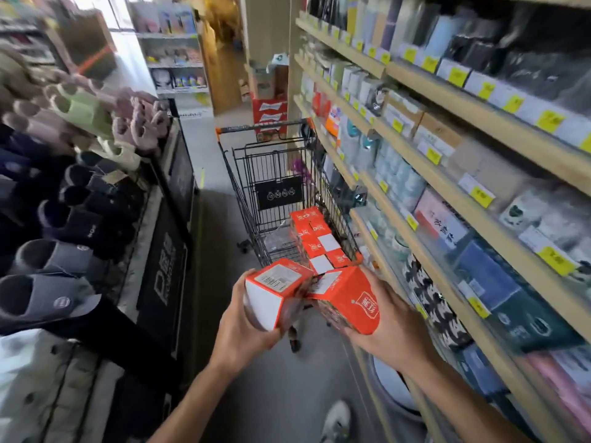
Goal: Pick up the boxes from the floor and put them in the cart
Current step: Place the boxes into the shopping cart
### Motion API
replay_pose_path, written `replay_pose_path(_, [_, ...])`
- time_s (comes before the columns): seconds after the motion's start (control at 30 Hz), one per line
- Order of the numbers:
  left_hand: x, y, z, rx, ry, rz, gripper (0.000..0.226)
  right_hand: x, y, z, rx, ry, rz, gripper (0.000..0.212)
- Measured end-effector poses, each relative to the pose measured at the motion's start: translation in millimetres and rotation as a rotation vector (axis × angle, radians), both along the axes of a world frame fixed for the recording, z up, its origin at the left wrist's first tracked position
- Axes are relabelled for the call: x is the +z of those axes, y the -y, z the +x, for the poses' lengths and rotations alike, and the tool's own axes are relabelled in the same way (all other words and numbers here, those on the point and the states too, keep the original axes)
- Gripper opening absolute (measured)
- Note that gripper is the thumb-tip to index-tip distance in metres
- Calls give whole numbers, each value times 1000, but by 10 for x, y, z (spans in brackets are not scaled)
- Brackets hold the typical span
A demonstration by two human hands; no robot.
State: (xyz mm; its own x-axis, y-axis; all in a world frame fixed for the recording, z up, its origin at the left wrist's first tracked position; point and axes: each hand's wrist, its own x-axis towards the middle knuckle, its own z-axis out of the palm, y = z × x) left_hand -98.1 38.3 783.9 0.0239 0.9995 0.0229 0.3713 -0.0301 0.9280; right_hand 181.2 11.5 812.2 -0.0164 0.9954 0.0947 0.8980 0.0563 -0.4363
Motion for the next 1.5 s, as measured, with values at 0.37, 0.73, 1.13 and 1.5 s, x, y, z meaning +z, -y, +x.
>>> replay_pose_path(0.37, [139, -1372, 329, 275, -51, -1, 115, -125, -2008, 152, 178, -116, 47, 115])
replay_pose_path(0.73, [-19, -2741, 564, 371, -41, -41, 116, -300, -3607, 256, 207, -98, 2, 120])
replay_pose_path(1.13, [-659, -4528, 212, 268, 92, -160, 119, -707, -4965, -166, 8, -25, -126, 121])
replay_pose_path(1.5, [-1415, -6077, 11, 201, 25, -337, 127, -1407, -6131, -560, -161, -35, -200, 120])
